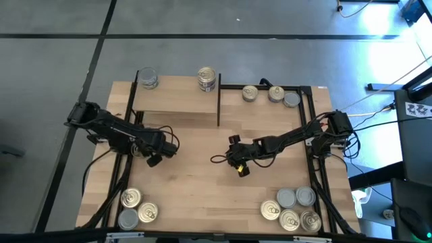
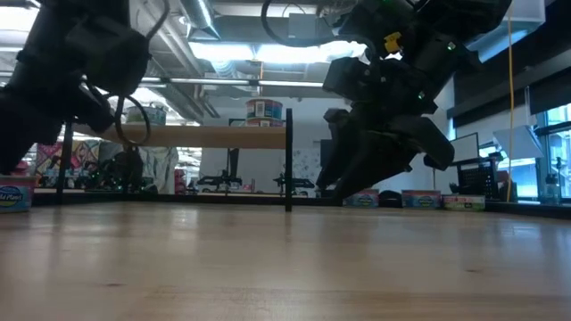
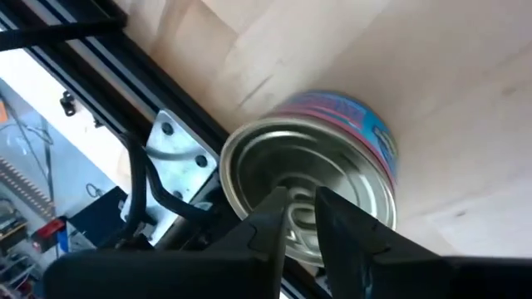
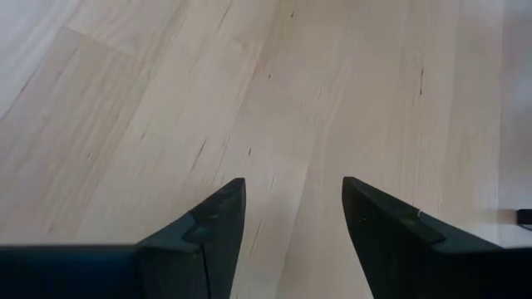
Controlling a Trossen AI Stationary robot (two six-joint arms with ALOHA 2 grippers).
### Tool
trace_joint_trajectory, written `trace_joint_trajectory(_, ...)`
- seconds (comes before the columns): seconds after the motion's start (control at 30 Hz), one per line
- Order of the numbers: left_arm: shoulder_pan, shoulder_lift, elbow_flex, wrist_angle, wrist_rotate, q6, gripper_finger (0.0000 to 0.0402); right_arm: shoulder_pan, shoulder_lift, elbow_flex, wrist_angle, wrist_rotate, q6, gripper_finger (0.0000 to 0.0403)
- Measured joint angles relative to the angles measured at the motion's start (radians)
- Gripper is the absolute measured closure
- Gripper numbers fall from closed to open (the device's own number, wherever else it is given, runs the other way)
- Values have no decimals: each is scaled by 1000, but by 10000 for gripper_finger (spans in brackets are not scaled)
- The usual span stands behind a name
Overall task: Stack canned seafood by type on shelf
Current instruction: Put the blue tuna can on the shelf
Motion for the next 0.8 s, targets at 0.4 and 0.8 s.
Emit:
trace_joint_trajectory(0.4,27,106,4,73,-3,163,357,0,0,0,7,0,0,203)
trace_joint_trajectory(0.8,13,112,60,110,-19,214,357,0,0,0,9,0,0,203)
